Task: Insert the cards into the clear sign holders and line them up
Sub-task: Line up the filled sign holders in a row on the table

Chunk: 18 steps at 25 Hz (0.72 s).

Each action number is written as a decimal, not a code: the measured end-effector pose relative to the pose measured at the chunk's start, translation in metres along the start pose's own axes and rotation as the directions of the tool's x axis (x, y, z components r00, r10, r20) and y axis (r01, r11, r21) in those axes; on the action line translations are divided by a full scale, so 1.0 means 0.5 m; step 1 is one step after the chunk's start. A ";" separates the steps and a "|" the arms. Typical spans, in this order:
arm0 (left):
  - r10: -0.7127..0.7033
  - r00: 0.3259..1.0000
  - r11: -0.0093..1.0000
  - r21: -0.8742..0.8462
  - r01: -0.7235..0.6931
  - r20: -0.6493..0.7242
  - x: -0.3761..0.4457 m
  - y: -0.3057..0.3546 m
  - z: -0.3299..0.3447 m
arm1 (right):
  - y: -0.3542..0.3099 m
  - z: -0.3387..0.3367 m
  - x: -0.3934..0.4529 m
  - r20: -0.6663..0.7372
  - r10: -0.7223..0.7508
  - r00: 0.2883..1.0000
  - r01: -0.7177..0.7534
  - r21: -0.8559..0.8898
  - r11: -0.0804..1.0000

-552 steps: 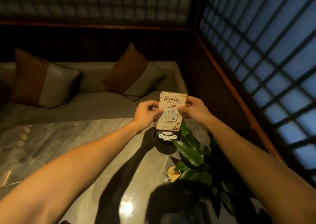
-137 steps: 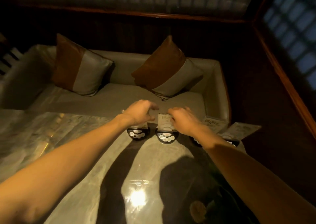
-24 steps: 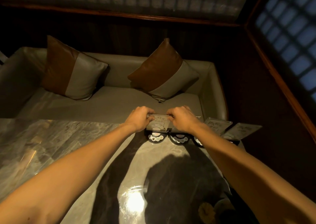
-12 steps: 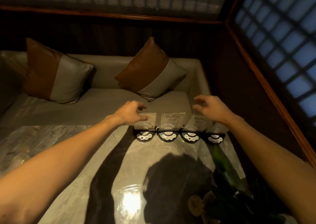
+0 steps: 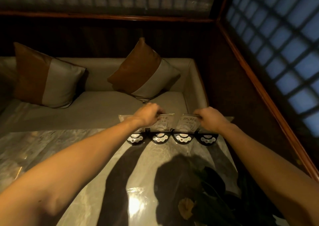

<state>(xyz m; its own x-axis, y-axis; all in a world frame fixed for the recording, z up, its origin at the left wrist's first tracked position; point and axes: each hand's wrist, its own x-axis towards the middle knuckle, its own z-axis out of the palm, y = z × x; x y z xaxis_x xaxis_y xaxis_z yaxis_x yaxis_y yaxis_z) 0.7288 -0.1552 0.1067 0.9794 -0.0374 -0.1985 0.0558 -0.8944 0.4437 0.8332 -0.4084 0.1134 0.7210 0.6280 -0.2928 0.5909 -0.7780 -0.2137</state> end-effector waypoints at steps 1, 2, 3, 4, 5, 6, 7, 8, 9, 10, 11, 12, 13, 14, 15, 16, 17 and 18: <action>0.005 1.000 1.000 0.008 -0.005 -0.015 0.000 0.000 0.002 | 0.004 0.001 0.001 -0.004 -0.009 1.000 0.009 0.010 1.000; 0.007 1.000 1.000 0.011 -0.006 -0.025 -0.001 0.000 0.005 | 0.008 0.003 0.002 -0.007 -0.018 1.000 0.018 0.021 1.000; 0.011 0.999 1.000 0.009 -0.010 -0.033 -0.004 0.000 0.006 | 0.012 0.006 0.003 -0.008 -0.023 1.000 0.024 0.033 0.999; 0.014 0.999 1.000 0.004 -0.014 -0.039 -0.005 -0.001 0.008 | 0.015 0.008 0.004 -0.006 -0.026 1.000 0.026 0.039 0.999; 0.017 0.999 1.000 0.004 -0.017 -0.041 -0.006 -0.002 0.009 | 0.018 0.011 0.007 -0.005 -0.029 1.000 0.029 0.042 0.999; 0.017 0.999 1.000 0.010 -0.016 -0.043 -0.006 -0.002 0.009 | 0.021 0.011 0.009 -0.005 -0.030 1.000 0.030 0.041 0.999; 0.013 0.999 1.000 0.018 -0.013 -0.043 -0.006 -0.002 0.009 | 0.023 0.011 0.011 -0.004 -0.030 1.000 0.030 0.041 0.999; 0.010 0.999 1.000 0.019 -0.009 -0.046 -0.005 -0.001 0.009 | 0.023 0.010 0.012 -0.003 -0.029 1.000 0.029 0.040 0.999; 0.009 0.999 1.000 0.016 -0.008 -0.051 -0.005 -0.002 0.009 | 0.024 0.009 0.013 -0.003 -0.031 1.000 0.031 0.036 0.999; 0.011 0.998 1.000 0.012 -0.010 -0.057 -0.003 -0.002 0.010 | 0.023 0.008 0.013 -0.004 -0.034 0.999 0.035 0.031 0.999; 0.014 0.998 1.000 0.007 -0.014 -0.062 -0.003 -0.003 0.012 | 0.022 0.007 0.012 -0.003 -0.037 0.999 0.037 0.026 0.999; 0.015 0.998 1.000 0.002 -0.015 -0.066 -0.003 -0.003 0.014 | 0.020 0.006 0.010 0.001 -0.041 0.999 0.041 0.018 0.999; 0.014 0.998 1.000 -0.003 -0.014 -0.068 -0.002 -0.004 0.016 | 0.018 0.005 0.010 0.004 -0.046 0.999 0.046 0.010 0.999; 0.011 0.998 1.000 -0.007 -0.011 -0.068 -0.003 -0.005 0.017 | 0.016 0.004 0.009 0.005 -0.052 0.999 0.052 0.010 0.999; 0.009 0.998 1.000 -0.011 -0.010 -0.070 -0.004 -0.006 0.017 | 0.015 0.004 0.009 0.007 -0.053 0.999 0.053 0.013 0.999; 0.011 0.997 1.000 -0.015 -0.012 -0.074 -0.004 -0.007 0.017 | 0.015 0.003 0.006 0.007 -0.054 0.998 0.054 0.015 0.998; 0.012 0.997 1.000 -0.019 -0.014 -0.074 -0.004 -0.008 0.019 | 0.016 0.003 0.005 0.006 -0.057 0.998 0.057 0.017 0.998; 0.011 0.997 1.000 -0.021 -0.013 -0.070 -0.004 -0.008 0.019 | 0.017 0.003 0.003 -0.001 -0.065 0.998 0.065 0.020 0.998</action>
<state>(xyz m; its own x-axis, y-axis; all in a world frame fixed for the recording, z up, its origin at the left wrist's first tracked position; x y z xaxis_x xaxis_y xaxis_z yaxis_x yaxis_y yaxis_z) 0.7247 -0.1557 0.0968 0.9911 -0.0160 -0.1320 0.0476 -0.8841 0.4649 0.8389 -0.4140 0.1098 0.6813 0.6773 -0.2778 0.6291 -0.7357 -0.2508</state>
